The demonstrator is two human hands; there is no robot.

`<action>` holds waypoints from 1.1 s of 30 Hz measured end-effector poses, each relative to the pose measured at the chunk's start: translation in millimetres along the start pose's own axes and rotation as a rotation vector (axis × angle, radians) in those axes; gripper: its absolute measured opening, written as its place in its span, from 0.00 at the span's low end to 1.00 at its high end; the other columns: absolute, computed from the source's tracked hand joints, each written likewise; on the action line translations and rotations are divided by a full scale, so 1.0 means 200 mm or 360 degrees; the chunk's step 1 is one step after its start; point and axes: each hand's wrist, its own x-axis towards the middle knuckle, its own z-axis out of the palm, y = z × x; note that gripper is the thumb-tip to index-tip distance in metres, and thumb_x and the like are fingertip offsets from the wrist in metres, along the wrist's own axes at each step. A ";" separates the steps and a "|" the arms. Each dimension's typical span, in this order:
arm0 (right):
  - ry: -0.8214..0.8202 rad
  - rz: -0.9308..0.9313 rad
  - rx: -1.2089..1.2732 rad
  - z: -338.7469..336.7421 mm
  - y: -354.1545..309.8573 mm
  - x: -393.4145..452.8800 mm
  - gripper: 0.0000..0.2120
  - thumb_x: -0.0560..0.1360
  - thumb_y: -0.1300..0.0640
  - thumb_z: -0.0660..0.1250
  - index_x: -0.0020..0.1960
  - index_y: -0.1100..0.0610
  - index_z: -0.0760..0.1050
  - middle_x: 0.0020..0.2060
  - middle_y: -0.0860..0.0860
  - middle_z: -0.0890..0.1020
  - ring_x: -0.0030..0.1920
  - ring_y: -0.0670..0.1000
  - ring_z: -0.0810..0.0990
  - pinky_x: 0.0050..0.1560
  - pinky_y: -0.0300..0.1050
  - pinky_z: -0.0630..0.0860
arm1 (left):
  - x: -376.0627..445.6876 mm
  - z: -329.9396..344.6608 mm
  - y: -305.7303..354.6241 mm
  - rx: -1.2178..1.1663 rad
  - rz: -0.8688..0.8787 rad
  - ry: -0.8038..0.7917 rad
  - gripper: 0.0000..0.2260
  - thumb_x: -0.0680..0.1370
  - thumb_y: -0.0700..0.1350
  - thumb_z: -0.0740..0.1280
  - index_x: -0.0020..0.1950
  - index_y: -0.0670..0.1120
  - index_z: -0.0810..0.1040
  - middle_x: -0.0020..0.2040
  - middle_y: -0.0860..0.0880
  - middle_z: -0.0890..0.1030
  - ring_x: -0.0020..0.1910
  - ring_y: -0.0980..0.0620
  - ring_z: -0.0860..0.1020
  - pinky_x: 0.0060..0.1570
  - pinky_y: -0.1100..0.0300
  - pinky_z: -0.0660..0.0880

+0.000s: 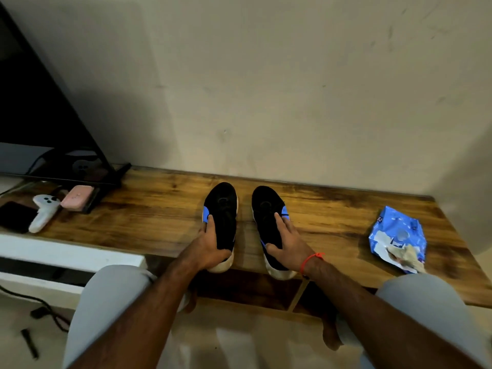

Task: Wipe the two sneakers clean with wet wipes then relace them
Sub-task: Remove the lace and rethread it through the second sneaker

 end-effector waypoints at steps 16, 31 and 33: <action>0.0497 0.0315 0.0224 0.14 -0.06 -0.01 0.39 0.78 0.55 0.63 0.81 0.58 0.44 0.79 0.59 0.52 0.78 0.61 0.51 0.77 0.55 0.55 | -0.04 0.10 0.03 -0.0057 0.0074 0.0344 0.51 0.72 0.55 0.77 0.84 0.50 0.46 0.82 0.45 0.58 0.76 0.42 0.66 0.69 0.43 0.73; 0.0473 0.0268 0.0212 0.03 -0.03 0.20 0.38 0.78 0.56 0.64 0.81 0.57 0.47 0.78 0.58 0.57 0.77 0.60 0.56 0.76 0.55 0.60 | 0.19 0.05 0.11 -0.0018 0.0102 0.0458 0.46 0.74 0.51 0.77 0.84 0.47 0.52 0.76 0.42 0.68 0.72 0.42 0.70 0.67 0.47 0.73; 0.0452 0.0267 0.0201 0.00 -0.01 0.24 0.38 0.78 0.56 0.64 0.81 0.57 0.46 0.78 0.57 0.58 0.77 0.59 0.57 0.75 0.54 0.61 | 0.23 0.03 0.12 0.0013 0.0104 0.0461 0.46 0.74 0.51 0.77 0.84 0.46 0.53 0.74 0.42 0.70 0.71 0.42 0.71 0.66 0.48 0.73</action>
